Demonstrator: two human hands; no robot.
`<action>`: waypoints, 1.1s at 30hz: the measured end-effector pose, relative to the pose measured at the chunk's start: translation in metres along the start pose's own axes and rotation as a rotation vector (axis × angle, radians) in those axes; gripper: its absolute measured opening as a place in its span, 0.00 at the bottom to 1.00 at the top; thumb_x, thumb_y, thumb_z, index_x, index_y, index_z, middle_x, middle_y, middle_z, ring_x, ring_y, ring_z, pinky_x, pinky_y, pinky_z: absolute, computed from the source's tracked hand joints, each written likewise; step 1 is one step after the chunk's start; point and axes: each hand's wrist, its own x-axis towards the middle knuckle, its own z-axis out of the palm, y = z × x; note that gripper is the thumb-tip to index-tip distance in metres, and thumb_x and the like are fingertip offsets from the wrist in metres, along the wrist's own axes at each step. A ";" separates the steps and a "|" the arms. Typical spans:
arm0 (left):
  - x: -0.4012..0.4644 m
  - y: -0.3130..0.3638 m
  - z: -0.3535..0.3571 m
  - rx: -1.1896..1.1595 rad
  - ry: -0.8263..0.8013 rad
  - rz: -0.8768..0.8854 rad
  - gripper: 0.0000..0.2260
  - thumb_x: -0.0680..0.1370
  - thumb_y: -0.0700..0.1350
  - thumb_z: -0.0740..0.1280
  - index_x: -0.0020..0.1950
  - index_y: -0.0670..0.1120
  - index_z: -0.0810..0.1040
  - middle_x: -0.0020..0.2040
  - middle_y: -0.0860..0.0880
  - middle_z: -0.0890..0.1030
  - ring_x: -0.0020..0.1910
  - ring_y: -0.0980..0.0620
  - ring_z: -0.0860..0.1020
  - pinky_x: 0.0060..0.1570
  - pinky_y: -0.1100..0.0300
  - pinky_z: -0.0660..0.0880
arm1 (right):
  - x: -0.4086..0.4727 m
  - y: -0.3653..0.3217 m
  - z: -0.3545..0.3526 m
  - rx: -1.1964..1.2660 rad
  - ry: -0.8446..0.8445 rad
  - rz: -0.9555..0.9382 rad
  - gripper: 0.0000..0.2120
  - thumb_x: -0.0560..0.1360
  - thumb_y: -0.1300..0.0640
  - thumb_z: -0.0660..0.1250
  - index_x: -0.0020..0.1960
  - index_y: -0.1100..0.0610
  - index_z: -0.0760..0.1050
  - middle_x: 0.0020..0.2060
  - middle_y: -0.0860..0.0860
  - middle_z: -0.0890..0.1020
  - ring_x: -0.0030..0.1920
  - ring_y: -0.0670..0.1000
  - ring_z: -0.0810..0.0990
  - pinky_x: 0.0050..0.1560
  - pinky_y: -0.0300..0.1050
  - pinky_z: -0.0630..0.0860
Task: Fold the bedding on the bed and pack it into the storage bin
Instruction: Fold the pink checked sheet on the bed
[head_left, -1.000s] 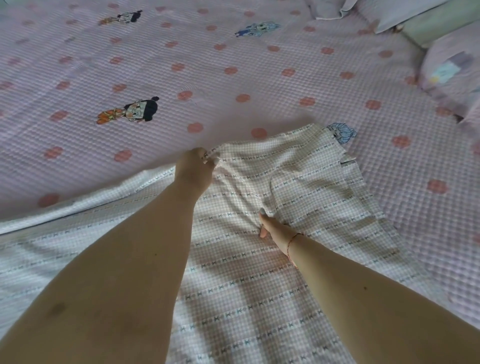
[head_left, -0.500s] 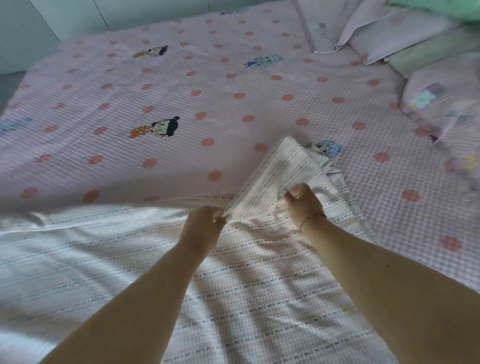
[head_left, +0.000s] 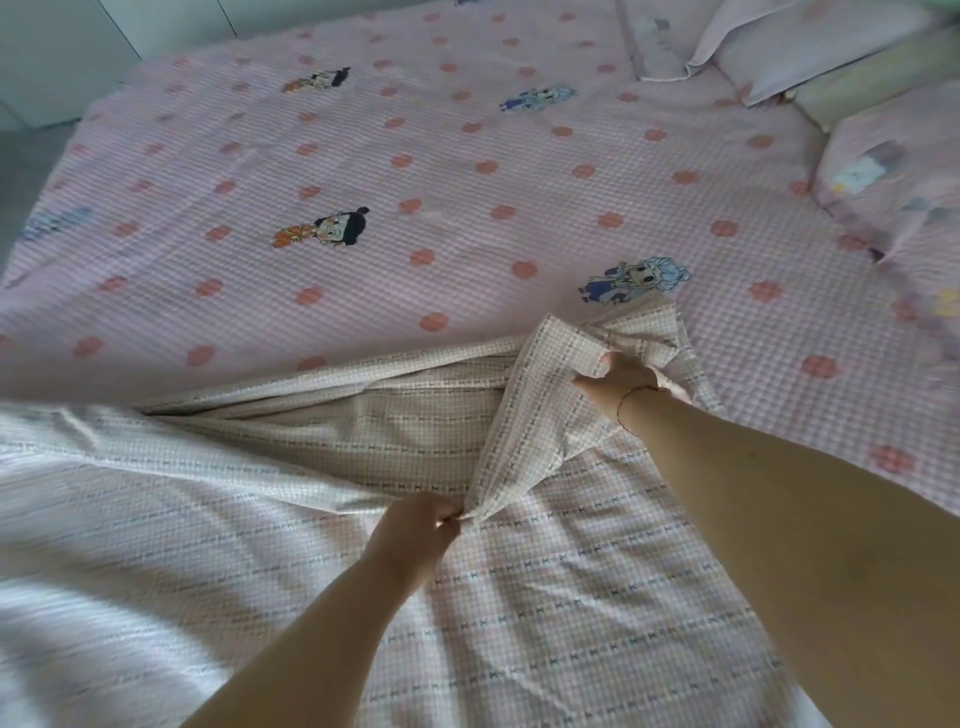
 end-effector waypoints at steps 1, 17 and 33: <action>0.000 0.000 0.000 -0.009 -0.006 -0.012 0.08 0.79 0.44 0.64 0.50 0.49 0.84 0.38 0.57 0.77 0.43 0.55 0.76 0.42 0.61 0.66 | 0.001 0.001 0.000 -0.043 0.005 0.029 0.41 0.73 0.33 0.59 0.77 0.53 0.51 0.76 0.54 0.56 0.75 0.58 0.56 0.71 0.61 0.57; 0.028 0.013 -0.039 -0.255 0.123 -0.144 0.07 0.78 0.46 0.68 0.39 0.48 0.80 0.39 0.47 0.81 0.40 0.48 0.79 0.43 0.59 0.73 | 0.018 0.023 -0.024 0.273 0.064 0.214 0.36 0.71 0.40 0.65 0.72 0.60 0.63 0.48 0.57 0.77 0.39 0.55 0.73 0.38 0.47 0.76; 0.009 0.080 0.012 -0.336 0.313 -0.218 0.14 0.77 0.41 0.66 0.62 0.42 0.75 0.58 0.45 0.78 0.56 0.49 0.76 0.54 0.59 0.70 | -0.082 0.176 -0.011 0.158 0.004 0.344 0.33 0.79 0.43 0.58 0.76 0.61 0.53 0.62 0.60 0.75 0.45 0.55 0.78 0.41 0.43 0.72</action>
